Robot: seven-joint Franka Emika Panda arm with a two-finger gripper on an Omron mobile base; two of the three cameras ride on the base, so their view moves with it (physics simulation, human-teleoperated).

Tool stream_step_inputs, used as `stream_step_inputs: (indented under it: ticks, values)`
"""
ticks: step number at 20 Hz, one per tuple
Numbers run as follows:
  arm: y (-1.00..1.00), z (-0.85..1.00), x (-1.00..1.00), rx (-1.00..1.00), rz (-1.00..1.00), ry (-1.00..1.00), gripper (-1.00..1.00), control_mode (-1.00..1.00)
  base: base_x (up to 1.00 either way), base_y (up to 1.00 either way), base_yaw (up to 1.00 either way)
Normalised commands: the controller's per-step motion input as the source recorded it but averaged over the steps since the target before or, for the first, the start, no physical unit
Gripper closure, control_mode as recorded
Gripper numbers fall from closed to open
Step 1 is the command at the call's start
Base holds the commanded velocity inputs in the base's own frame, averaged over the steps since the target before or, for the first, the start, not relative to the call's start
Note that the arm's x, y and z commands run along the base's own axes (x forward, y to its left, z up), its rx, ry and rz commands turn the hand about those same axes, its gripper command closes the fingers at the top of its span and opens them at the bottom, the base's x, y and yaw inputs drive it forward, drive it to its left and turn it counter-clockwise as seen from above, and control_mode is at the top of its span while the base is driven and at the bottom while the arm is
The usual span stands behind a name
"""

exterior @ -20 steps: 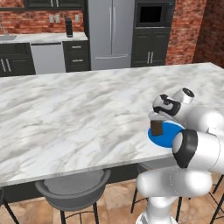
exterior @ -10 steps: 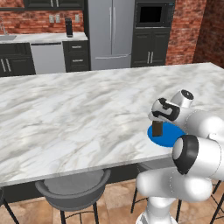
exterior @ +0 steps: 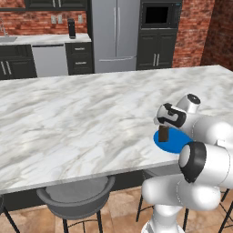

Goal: Start the toaster. Once the lever pops up, take the bread to the plate on the dining counter.

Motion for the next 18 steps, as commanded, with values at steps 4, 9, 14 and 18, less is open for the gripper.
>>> stream_step_inputs:
  ticks: [4, 9, 14, 18]
  values:
    - [-0.07, -0.01, -0.11, 0.00, -0.04, -0.02, -1.00, -1.00, 0.00, 0.00, 0.00]
    - [-0.06, 0.00, -0.18, 0.00, -0.06, -0.01, -1.00, -1.00, 0.00, 0.00, 0.00]
    - [-0.01, 0.00, -0.09, 0.00, -0.08, 0.00, -1.00, -1.00, 0.00, 0.00, 0.00]
    - [-0.09, 0.00, 0.00, 0.00, -0.09, 0.00, -1.00, -1.00, 0.00, 0.00, 0.00]
